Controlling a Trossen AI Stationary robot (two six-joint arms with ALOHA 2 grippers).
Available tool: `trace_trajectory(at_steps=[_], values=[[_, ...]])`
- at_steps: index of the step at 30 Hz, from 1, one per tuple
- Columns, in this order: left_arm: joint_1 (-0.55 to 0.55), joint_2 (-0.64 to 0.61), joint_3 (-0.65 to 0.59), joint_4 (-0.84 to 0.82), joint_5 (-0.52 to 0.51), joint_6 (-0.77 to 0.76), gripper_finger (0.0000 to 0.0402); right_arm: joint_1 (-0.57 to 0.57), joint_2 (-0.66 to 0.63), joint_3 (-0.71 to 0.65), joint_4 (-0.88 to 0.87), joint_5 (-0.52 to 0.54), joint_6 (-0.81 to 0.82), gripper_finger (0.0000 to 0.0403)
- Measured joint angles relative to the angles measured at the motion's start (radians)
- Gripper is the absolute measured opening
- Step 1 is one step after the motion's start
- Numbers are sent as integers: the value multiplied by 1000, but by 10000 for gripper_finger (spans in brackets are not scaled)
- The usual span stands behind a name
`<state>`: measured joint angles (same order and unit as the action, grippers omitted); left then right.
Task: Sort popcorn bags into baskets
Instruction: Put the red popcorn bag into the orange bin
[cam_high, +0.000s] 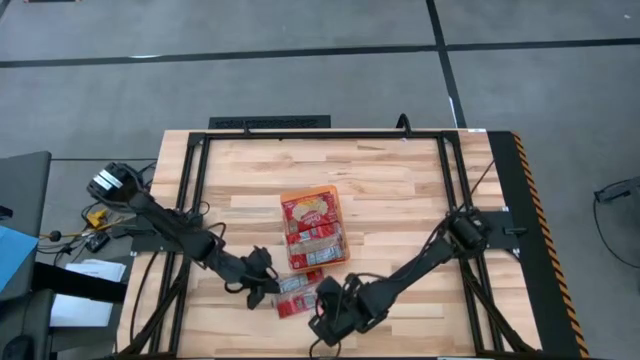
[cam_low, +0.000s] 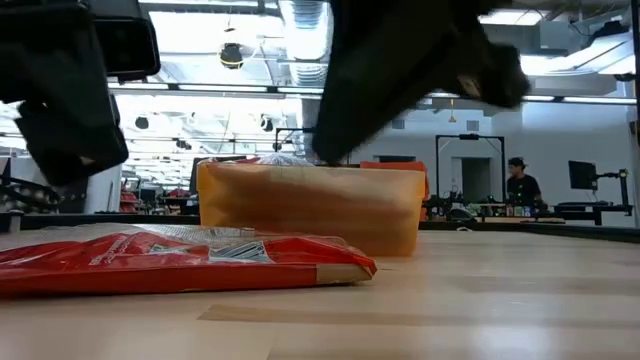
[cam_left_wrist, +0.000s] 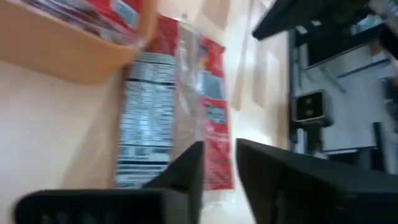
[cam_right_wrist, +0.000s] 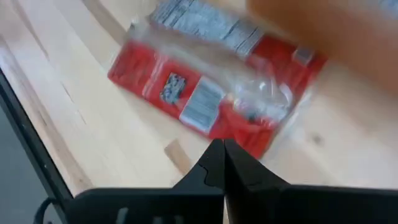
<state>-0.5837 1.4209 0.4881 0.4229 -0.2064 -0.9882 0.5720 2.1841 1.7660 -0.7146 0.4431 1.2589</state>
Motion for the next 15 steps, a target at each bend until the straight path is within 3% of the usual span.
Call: trace_trajectory(at_steps=[4, 9, 15], values=[[11, -40, 0, -70, -35, 25, 160, 4, 53, 0, 75, 5, 39, 13], [40, -43, 0, -169, 5, -44, 267, -8, 83, 1, 135, 41, 27, 5], [46, -43, 0, -281, -58, -110, 323, -16, 127, -2, 154, 28, 23, 13]])
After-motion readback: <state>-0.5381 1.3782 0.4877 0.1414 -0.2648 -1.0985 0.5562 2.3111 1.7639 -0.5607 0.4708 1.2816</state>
